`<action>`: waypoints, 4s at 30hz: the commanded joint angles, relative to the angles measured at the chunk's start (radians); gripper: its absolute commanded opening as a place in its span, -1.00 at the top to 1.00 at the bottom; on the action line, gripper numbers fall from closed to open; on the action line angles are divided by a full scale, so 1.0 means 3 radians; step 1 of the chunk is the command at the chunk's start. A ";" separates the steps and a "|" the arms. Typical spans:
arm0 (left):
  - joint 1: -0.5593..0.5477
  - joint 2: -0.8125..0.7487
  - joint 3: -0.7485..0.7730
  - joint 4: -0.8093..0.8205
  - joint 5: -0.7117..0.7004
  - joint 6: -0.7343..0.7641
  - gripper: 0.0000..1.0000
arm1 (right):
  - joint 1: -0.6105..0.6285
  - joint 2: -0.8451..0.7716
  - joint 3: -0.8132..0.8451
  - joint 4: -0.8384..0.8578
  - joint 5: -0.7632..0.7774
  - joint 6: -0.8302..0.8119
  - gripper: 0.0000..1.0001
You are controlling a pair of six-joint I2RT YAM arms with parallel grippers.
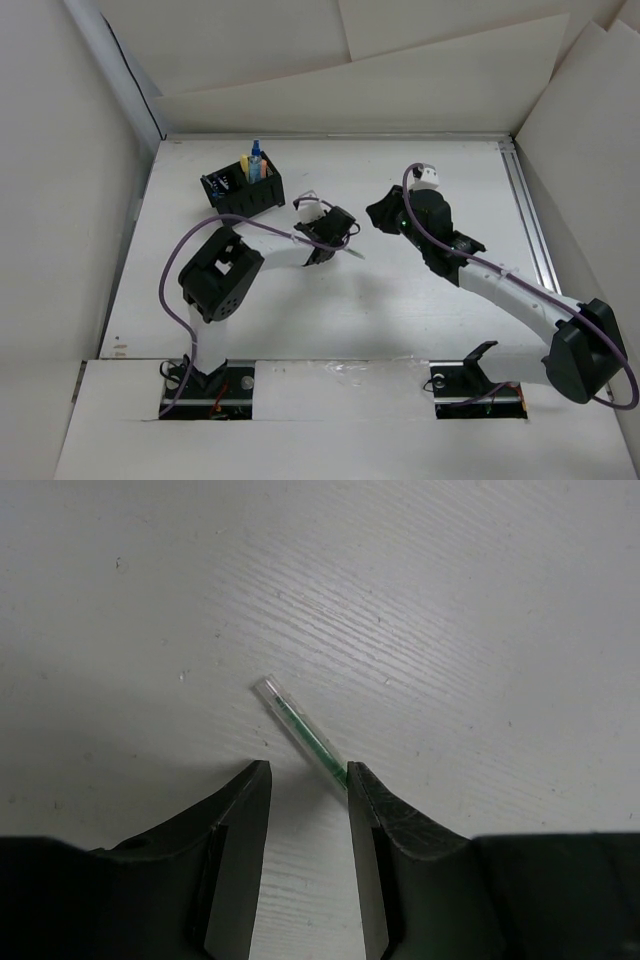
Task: Sort the stationery into containers
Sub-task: Pick up the pen from the center of the board, then place the pen in the storage box.
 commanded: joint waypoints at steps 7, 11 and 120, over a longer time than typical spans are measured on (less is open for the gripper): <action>0.0104 0.0145 0.0138 -0.0017 -0.0167 -0.0164 0.34 | -0.0007 -0.0048 0.0020 0.0104 -0.0073 -0.0004 0.42; 0.0140 0.0176 0.0138 0.0055 -0.0126 -0.0195 0.34 | -0.0007 -0.0048 0.0020 0.0104 -0.0073 -0.0034 0.42; 0.1858 0.0049 0.1171 0.1410 -0.2279 0.2914 0.52 | 0.0055 -0.0048 -0.0011 0.0355 -0.0487 -0.0096 0.38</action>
